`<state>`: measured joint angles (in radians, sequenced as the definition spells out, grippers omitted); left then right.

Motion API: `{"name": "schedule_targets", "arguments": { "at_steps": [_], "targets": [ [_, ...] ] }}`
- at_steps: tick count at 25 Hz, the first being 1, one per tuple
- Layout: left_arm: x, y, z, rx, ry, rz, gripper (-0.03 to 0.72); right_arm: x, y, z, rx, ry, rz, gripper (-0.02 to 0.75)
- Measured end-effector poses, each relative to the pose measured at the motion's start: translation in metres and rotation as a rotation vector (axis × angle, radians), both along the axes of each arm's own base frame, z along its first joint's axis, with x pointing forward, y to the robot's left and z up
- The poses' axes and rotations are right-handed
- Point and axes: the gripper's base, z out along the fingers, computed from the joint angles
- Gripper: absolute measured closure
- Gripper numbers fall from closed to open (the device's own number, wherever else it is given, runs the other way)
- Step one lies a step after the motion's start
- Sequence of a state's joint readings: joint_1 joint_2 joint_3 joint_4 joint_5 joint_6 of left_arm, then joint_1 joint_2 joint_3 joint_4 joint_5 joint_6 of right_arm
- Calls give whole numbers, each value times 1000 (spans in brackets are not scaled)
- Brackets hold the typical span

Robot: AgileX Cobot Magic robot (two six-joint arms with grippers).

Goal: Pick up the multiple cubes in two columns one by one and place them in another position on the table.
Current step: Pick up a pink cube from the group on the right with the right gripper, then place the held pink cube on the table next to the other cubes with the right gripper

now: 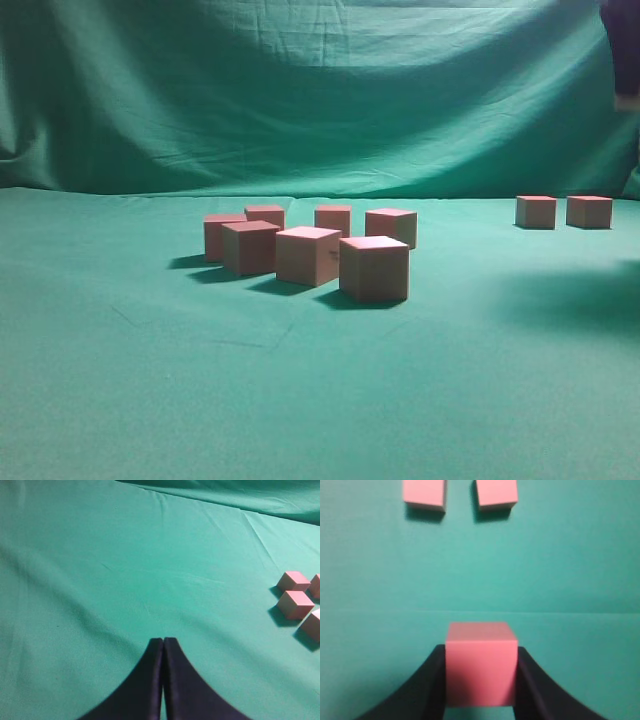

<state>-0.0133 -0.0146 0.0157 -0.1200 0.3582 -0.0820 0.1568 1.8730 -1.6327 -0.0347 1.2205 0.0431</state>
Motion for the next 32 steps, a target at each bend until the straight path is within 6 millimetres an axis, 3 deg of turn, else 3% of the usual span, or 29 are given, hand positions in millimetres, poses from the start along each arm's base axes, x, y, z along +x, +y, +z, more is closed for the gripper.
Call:
{"name": "schedule_targets", "arguments": {
  "at_steps": [5,9,15,20,25,32],
  "targets": [
    [0,0,0,0,0,0,688,-36,32,51,100,-101,80,464],
    [0,0,0,0,0,0,688,-75,64,64,139,-104,193,464],
    [0,0,0,0,0,0,688,-132,119,41,117,-1,449,464],
    [0,0,0,0,0,0,688,-167,157,19,105,29,627,464],
    [0,0,0,0,0,0,688,-186,183,-2,160,-62,715,464],
    [0,0,0,0,0,0,688,-194,192,-35,171,-69,737,464]
  ]
}}
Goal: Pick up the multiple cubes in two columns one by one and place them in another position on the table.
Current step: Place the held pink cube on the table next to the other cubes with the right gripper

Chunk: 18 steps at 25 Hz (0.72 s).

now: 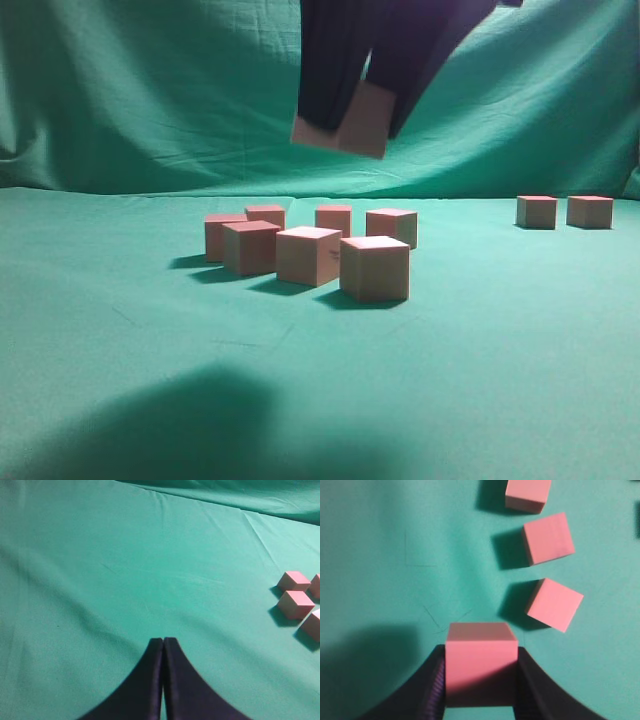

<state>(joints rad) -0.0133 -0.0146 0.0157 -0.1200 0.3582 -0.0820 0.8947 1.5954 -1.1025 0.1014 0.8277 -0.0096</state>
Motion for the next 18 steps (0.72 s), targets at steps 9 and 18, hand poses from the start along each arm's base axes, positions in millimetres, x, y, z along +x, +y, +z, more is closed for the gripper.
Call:
{"name": "schedule_targets", "arguments": {
  "at_steps": [9,18],
  "targets": [
    [0,0,0,0,0,0,688,6,9,-37,-92,82,-2,464],
    [0,0,0,0,0,0,688,11,10,-54,-151,78,19,464]
  ]
}}
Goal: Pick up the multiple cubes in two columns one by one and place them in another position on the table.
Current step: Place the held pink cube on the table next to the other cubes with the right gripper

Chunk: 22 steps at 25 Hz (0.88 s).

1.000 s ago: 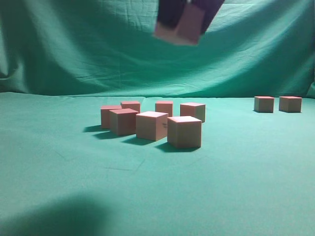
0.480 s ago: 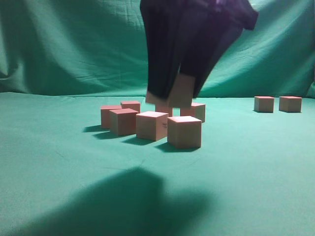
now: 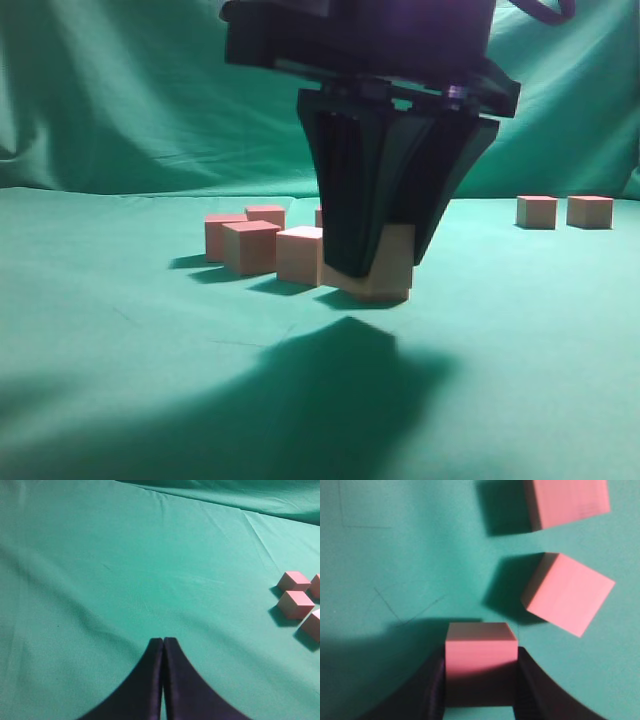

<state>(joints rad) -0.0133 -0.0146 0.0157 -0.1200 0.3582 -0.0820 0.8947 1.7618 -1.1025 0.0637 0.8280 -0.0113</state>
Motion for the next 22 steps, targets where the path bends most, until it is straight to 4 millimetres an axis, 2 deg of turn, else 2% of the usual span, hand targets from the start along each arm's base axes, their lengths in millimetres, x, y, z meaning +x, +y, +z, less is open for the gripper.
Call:
{"name": "schedule_targets", "arguments": {
  "at_steps": [8,16,22],
  "targets": [
    [0,0,0,0,0,0,688,2,-1,-1,-13,-18,14,464],
    [0,0,0,0,0,0,688,3,1,-16,-52,12,17,464],
    [0,0,0,0,0,0,688,4,2,-16,-44,1,19,464]
  ]
}}
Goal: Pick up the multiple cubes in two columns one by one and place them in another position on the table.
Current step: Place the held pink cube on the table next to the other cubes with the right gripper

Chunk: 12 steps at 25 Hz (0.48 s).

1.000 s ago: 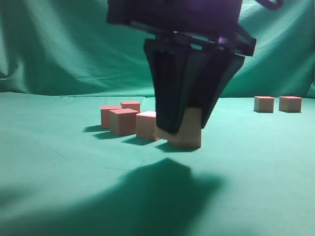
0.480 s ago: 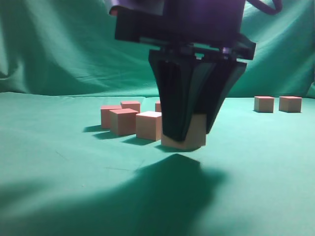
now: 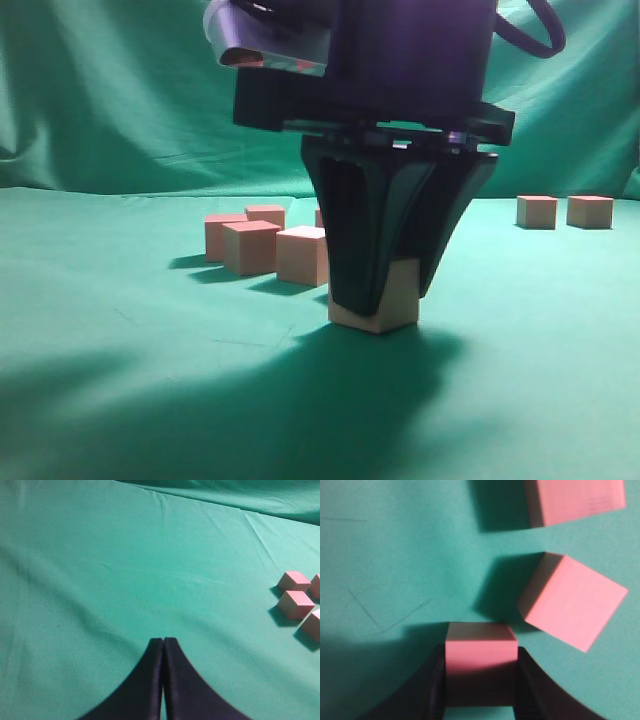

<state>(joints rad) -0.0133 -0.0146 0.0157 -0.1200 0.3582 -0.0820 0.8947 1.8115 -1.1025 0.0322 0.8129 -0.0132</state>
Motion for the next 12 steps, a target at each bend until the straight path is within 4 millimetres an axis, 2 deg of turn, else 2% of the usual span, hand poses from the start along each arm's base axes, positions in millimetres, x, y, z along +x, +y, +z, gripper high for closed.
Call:
{"name": "schedule_targets", "arguments": {
  "at_steps": [9,12],
  "targets": [
    [0,0,0,0,0,0,688,-1,-1,0,-14,9,2,464],
    [0,0,0,0,0,0,688,-1,-2,0,-19,13,3,330]
  ]
}}
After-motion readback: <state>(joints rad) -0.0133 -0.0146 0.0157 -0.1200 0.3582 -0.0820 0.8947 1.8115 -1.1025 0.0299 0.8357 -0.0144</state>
